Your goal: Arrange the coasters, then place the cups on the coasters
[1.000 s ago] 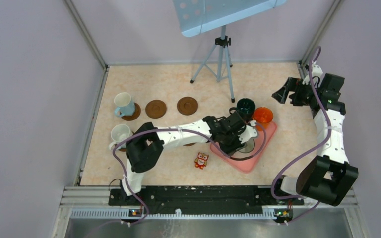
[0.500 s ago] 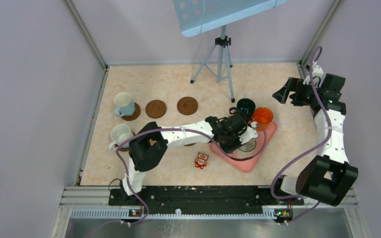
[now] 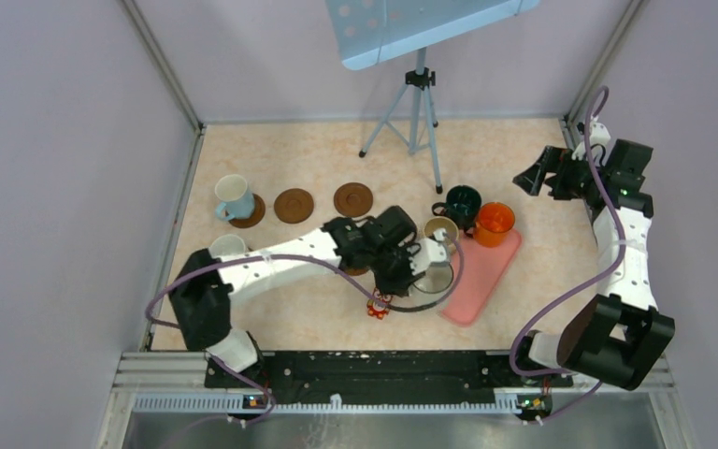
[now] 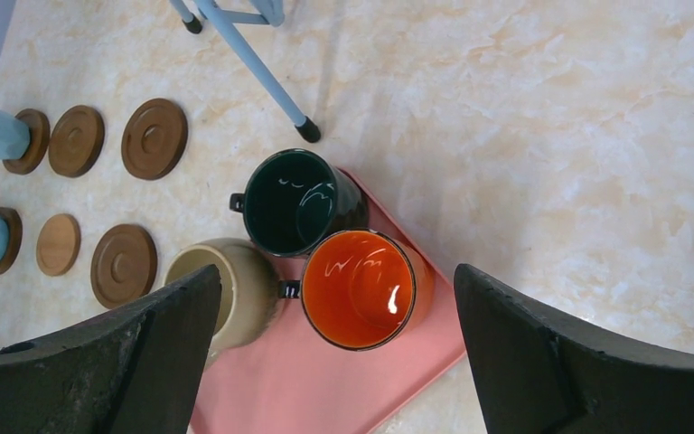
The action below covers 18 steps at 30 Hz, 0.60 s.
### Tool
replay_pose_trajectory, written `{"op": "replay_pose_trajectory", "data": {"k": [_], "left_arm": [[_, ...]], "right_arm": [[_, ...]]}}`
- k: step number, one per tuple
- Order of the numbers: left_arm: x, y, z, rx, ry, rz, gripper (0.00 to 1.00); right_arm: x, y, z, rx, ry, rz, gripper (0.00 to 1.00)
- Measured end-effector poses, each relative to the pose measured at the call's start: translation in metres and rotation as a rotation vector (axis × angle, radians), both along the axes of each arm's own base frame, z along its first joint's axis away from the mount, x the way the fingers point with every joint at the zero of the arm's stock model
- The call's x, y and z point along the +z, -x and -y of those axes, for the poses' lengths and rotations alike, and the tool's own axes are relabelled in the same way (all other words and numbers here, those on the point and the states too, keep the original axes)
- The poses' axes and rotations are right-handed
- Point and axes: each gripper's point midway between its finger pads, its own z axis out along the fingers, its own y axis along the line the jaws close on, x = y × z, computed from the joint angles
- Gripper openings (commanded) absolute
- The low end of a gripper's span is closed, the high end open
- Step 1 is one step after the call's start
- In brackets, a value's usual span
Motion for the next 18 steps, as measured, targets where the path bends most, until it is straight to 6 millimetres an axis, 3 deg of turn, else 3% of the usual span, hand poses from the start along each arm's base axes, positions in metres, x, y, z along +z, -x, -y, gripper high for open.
{"op": "replay_pose_trajectory", "data": {"k": [2,4,9,14,18], "left_arm": [[0.022,-0.008,-0.006,0.014,0.072,-0.013,0.0],[0.043,-0.031,-0.019,0.075,0.139,-0.009,0.0],[0.077,-0.115,-0.076,0.37,0.216,0.095,0.0],[0.08,-0.169,-0.136,0.594,0.193,0.158,0.0],[0.077,-0.197,-0.185,0.724,0.147,0.208,0.0]], "right_arm": [[0.001,0.001,-0.002,0.009,-0.005,0.004,0.99],[0.002,0.001,-0.003,0.015,-0.009,0.006,0.99],[0.004,0.002,-0.007,0.04,-0.019,0.015,0.99],[0.003,0.004,-0.01,0.056,-0.033,0.013,0.99],[0.003,0.005,-0.012,0.068,-0.042,0.015,0.99]]}}
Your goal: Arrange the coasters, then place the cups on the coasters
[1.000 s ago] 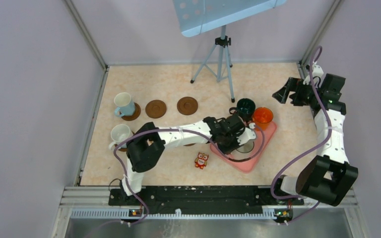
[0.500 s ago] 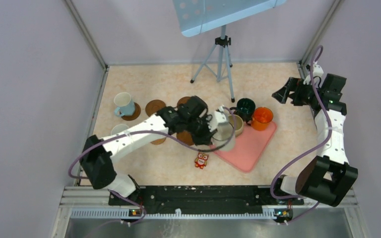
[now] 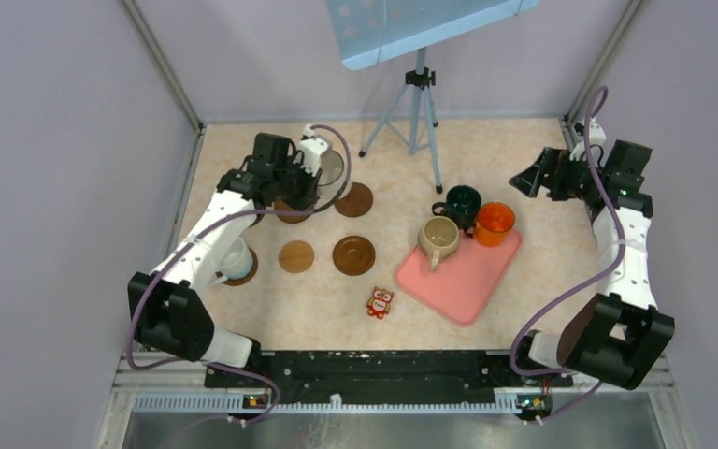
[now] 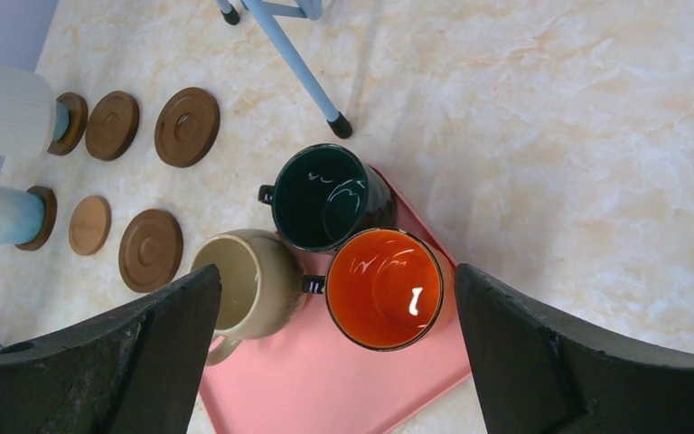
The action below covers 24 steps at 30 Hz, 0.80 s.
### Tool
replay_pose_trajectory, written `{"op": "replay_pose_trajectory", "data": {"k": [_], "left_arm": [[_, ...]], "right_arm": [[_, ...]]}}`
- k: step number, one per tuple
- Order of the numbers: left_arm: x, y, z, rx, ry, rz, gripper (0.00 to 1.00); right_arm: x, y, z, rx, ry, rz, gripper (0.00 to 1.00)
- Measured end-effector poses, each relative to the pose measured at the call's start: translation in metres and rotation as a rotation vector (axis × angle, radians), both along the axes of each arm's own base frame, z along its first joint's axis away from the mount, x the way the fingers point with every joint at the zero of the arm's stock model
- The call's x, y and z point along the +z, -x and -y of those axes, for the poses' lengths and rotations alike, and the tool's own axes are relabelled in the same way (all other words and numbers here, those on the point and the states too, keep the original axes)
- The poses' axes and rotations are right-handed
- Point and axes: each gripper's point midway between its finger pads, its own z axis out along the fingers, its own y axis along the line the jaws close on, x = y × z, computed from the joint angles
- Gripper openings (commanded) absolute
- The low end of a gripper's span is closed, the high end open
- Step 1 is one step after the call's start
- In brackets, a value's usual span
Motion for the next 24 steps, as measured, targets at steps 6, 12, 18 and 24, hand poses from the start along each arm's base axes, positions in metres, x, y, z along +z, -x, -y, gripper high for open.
{"op": "replay_pose_trajectory", "data": {"k": [6,12,18,24], "left_arm": [[-0.025,-0.021,-0.063,0.115,-0.09,0.019,0.0],[-0.064,-0.018,-0.093,0.143,-0.177,-0.048,0.0],[-0.083,-0.03,-0.108,0.147,-0.223,-0.059,0.0],[-0.101,-0.036,-0.121,0.161,-0.261,-0.087,0.0]], "right_arm": [[0.002,0.001,-0.004,0.022,-0.016,0.004,0.99],[0.003,0.002,-0.006,0.034,-0.024,0.008,0.99],[0.005,0.005,-0.012,0.072,-0.037,0.02,0.99],[0.006,0.007,-0.016,0.096,-0.045,0.026,0.99]]}}
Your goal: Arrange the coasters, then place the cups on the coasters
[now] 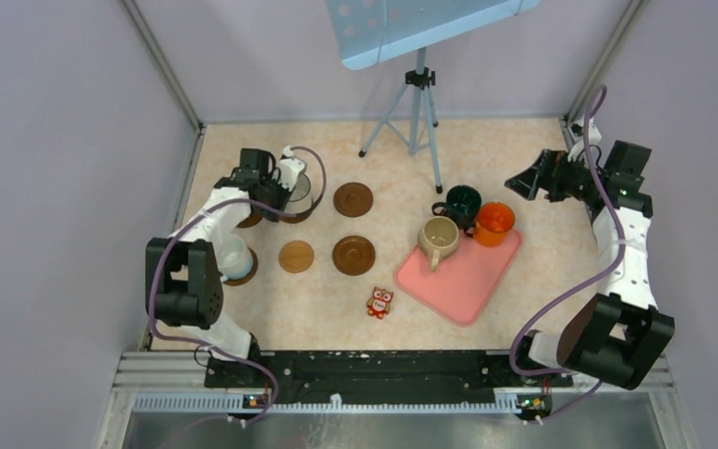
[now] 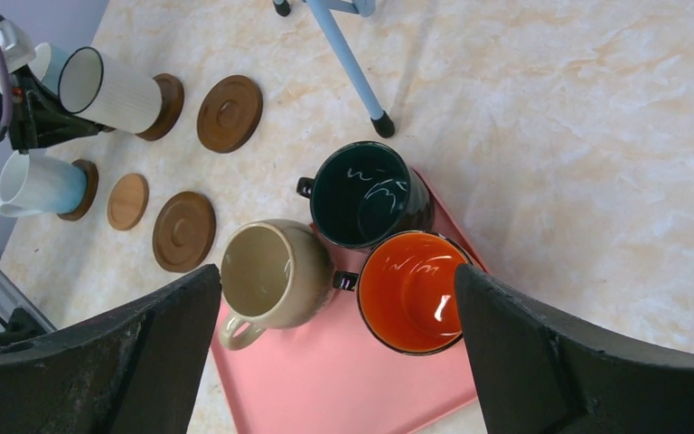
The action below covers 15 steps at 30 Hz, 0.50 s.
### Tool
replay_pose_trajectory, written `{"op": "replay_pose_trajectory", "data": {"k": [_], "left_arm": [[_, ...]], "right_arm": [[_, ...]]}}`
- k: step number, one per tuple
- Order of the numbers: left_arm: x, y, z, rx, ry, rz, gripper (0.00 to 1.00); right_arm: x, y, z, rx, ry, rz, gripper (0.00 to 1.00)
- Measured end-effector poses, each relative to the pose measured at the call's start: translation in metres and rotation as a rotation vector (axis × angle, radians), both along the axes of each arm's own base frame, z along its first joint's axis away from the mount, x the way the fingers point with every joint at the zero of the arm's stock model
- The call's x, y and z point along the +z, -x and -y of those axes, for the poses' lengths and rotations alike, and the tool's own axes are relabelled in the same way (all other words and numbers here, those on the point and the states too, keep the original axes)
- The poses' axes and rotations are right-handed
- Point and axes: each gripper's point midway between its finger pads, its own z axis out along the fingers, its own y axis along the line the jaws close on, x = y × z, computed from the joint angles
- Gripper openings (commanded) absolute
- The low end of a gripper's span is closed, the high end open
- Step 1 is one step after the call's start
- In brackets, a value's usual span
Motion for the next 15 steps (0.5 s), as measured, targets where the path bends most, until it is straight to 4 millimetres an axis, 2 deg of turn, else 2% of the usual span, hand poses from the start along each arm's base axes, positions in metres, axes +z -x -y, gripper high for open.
{"op": "replay_pose_trajectory", "data": {"k": [7,11,15], "left_arm": [[-0.017,-0.005,-0.011,0.022,-0.017,-0.032,0.0],[-0.017,-0.01,-0.015,0.032,-0.014,-0.027,0.0],[-0.018,-0.015,-0.018,0.04,-0.011,-0.022,0.08]], "right_arm": [[0.0,0.001,-0.002,0.009,-0.006,-0.001,0.99],[0.0,0.001,-0.002,0.01,-0.007,-0.002,0.99],[-0.002,0.001,-0.002,0.012,-0.01,-0.007,0.99]]}}
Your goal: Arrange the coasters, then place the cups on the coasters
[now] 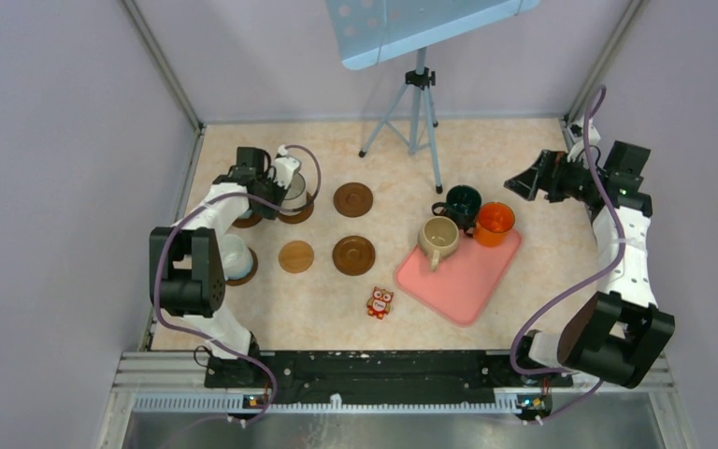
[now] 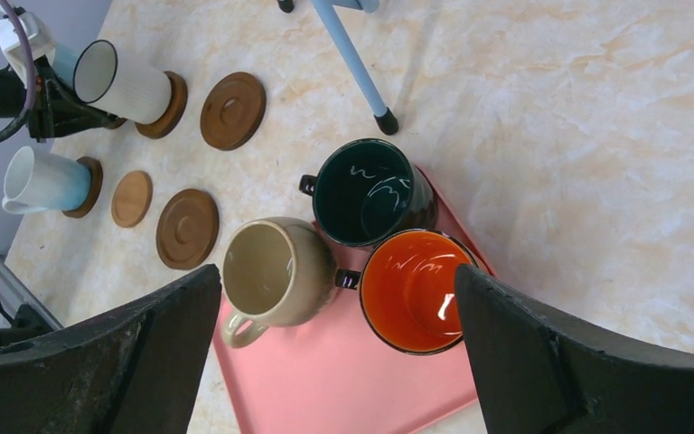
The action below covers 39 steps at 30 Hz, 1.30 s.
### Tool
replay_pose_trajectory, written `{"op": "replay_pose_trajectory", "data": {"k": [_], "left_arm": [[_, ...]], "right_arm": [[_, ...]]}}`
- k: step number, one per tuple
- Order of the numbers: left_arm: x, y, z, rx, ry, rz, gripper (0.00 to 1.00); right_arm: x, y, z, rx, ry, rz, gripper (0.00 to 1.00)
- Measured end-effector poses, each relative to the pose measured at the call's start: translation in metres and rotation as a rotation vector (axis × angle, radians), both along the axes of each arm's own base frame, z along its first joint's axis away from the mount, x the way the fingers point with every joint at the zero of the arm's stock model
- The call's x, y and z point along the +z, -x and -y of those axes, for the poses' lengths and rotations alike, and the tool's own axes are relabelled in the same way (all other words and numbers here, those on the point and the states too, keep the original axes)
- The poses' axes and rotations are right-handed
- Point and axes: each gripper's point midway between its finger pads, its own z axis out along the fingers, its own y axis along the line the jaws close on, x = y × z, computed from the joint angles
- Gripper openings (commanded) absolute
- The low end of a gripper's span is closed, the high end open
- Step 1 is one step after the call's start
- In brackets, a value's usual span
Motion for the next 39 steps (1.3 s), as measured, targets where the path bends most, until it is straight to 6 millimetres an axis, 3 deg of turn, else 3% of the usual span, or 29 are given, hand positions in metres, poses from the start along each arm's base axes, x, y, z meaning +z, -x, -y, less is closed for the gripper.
{"op": "replay_pose_trajectory", "data": {"k": [14,29,33,39], "left_arm": [[-0.002,-0.004,-0.001,-0.006,0.049,-0.016,0.19],[0.008,-0.009,-0.001,-0.019,0.055,0.002,0.56],[0.022,-0.006,0.001,-0.031,0.063,0.018,0.61],[0.069,-0.004,0.015,-0.086,0.117,0.097,0.67]], "right_arm": [[-0.001,0.0,-0.001,0.003,-0.004,-0.005,0.99],[0.0,0.001,-0.001,0.007,-0.008,-0.004,0.99],[0.0,0.001,-0.001,0.007,-0.008,-0.004,0.99],[0.0,0.001,-0.002,0.012,-0.012,-0.002,0.99]]}}
